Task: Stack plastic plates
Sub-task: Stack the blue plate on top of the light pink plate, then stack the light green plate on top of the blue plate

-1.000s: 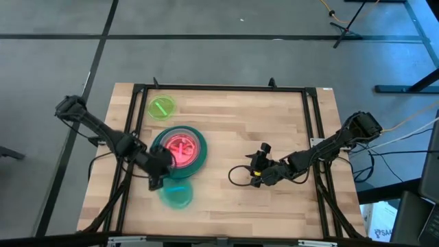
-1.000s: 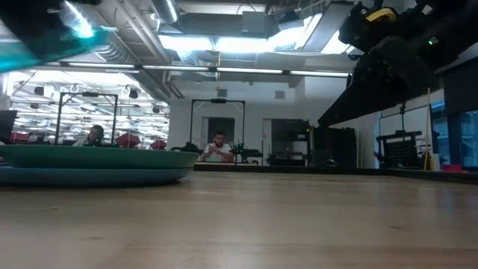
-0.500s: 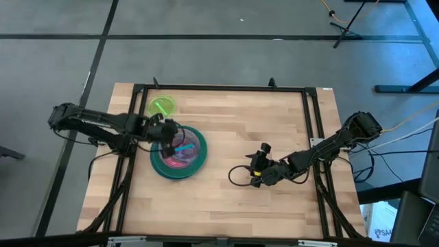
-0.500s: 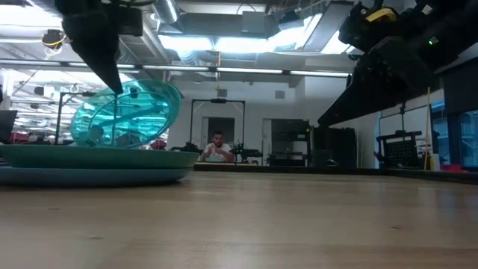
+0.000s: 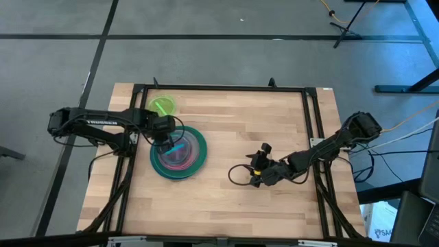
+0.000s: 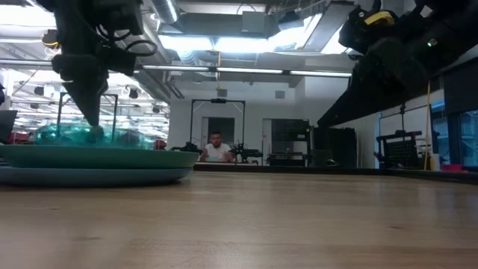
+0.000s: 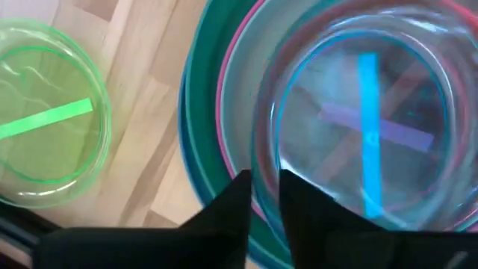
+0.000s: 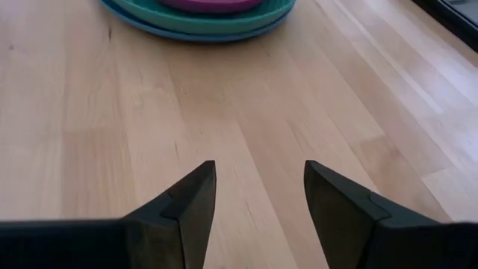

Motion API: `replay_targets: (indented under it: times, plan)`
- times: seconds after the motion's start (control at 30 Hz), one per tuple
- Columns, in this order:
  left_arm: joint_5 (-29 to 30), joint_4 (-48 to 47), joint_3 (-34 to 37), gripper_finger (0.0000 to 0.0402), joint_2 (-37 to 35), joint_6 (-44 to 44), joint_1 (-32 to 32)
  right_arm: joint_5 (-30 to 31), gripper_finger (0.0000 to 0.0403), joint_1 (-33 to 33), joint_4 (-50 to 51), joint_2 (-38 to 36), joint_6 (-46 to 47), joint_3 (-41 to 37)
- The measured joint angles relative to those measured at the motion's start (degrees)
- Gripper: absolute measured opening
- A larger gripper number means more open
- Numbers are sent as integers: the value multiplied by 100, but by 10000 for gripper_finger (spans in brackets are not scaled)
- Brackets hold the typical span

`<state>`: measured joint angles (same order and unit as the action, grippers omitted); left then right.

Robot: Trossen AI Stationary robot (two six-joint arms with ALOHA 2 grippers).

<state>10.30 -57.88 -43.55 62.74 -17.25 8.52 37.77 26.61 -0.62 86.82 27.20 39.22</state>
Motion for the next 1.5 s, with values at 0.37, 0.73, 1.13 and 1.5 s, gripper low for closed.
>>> replay_targets:
  times: [0.37, 0.73, 1.13, 1.5]
  plan:
    - [1297, 697, -376, 132, 2, 406, 321, 83, 195, -2, -49, 273, -44, 0]
    - [1273, 1970, -358, 133, 1833, 534, 2004, 173, 195, -2, -318, 309, -46, 0]
    - [1279, 2442, -679, 133, 3247, 234, 2770, 330, 195, -2, -254, 309, -68, 0]
    - [1451, 2557, -702, 98, 3578, 409, 2872, 342, 195, -2, -249, 309, -68, 0]
